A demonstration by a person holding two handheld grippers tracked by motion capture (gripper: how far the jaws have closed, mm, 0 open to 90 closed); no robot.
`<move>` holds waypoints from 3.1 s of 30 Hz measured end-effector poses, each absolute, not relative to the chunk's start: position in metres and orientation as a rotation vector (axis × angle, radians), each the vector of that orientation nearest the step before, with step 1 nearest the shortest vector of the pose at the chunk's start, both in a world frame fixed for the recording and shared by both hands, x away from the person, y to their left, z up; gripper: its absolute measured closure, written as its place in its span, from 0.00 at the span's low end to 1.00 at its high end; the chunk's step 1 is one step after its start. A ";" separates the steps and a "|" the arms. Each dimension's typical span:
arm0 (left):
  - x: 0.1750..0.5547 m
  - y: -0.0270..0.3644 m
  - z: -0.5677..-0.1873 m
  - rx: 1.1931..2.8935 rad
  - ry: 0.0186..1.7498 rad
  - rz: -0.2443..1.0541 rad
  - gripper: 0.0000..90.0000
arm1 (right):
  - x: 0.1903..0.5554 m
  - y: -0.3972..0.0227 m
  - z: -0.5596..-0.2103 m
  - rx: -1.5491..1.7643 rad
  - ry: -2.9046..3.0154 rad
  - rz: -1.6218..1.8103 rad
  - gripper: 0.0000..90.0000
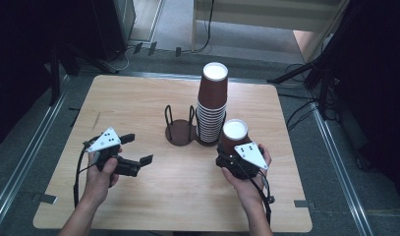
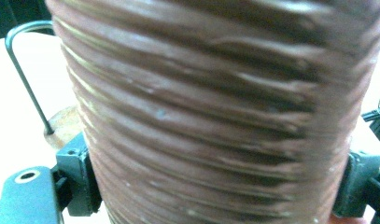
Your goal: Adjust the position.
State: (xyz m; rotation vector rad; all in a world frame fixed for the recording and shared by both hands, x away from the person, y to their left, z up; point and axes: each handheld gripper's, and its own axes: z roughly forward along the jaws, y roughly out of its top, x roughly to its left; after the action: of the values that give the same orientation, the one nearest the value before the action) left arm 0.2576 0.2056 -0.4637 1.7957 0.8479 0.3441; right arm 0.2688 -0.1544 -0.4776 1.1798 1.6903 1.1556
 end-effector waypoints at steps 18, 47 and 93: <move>0.250 0.189 -0.460 1.857 0.702 0.360 0.03 | 0.257 -0.118 -0.489 0.995 1.779 1.067 0.14; 0.242 0.163 -0.466 1.991 0.590 0.321 0.07 | 0.244 -0.087 -0.510 0.653 1.896 0.989 0.15; 0.228 0.142 -0.473 2.107 0.418 0.326 0.15 | 0.217 -0.047 -0.531 0.248 2.083 0.868 0.14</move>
State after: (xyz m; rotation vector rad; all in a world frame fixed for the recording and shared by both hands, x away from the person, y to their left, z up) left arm 0.2275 0.1425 -0.4734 2.1065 0.4185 0.3259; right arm 0.2171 -0.0466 -0.5310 0.2484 2.0827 0.8680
